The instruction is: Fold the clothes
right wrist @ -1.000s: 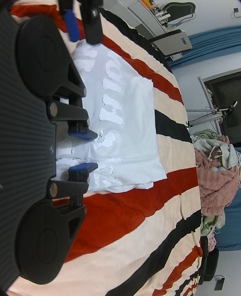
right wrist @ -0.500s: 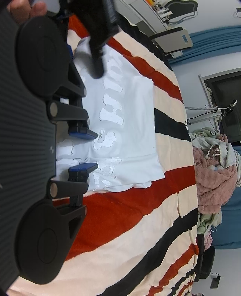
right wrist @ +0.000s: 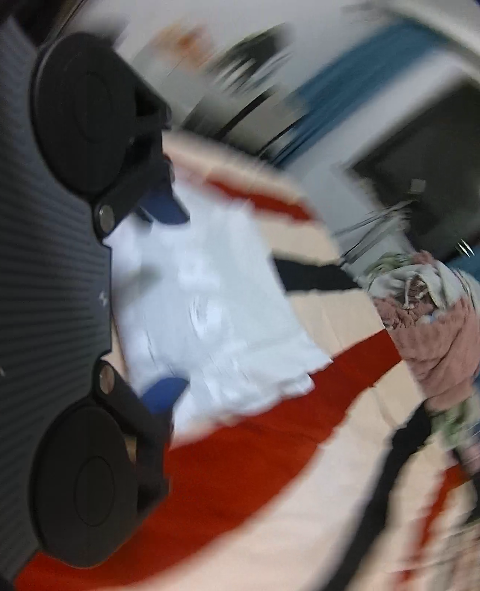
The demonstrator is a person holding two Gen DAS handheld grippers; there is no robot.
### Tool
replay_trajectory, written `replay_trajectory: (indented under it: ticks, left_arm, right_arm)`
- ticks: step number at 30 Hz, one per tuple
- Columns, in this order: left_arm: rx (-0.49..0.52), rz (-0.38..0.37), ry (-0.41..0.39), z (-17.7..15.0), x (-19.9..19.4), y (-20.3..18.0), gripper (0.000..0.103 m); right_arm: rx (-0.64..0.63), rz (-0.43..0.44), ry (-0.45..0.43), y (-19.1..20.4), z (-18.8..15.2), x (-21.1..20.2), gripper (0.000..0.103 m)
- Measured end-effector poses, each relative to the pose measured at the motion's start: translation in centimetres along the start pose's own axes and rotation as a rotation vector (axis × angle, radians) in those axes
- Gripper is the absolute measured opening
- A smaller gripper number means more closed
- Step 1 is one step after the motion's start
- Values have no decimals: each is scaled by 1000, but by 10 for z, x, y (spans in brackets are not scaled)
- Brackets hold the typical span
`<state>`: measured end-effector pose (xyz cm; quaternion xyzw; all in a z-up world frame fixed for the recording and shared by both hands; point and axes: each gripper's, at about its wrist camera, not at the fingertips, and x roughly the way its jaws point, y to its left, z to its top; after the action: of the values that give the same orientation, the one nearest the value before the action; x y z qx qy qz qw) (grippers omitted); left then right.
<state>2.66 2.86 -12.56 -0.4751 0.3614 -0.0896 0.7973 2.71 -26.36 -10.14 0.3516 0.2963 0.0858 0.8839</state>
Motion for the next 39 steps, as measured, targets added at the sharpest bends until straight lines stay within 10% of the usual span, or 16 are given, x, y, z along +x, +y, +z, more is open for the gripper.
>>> replay_trajectory:
  ticks: [6,11,19,39]
  left_arm:
    - [-17,-11,-2,0,-1,3,30]
    - [-35,-24,-7,0,0,4,30]
    - [-64,-46,-14,2,1,7,28]
    - [-138,-70,-6,2,-8,18,31]
  right_arm:
    - [377,208,192,-32,-18,7,98]
    - [474,216,223,-43,-26,37,97]
    - [626,122,75,-76,-22,41,47]
    - [487,84,33,-63,-25,26,31]
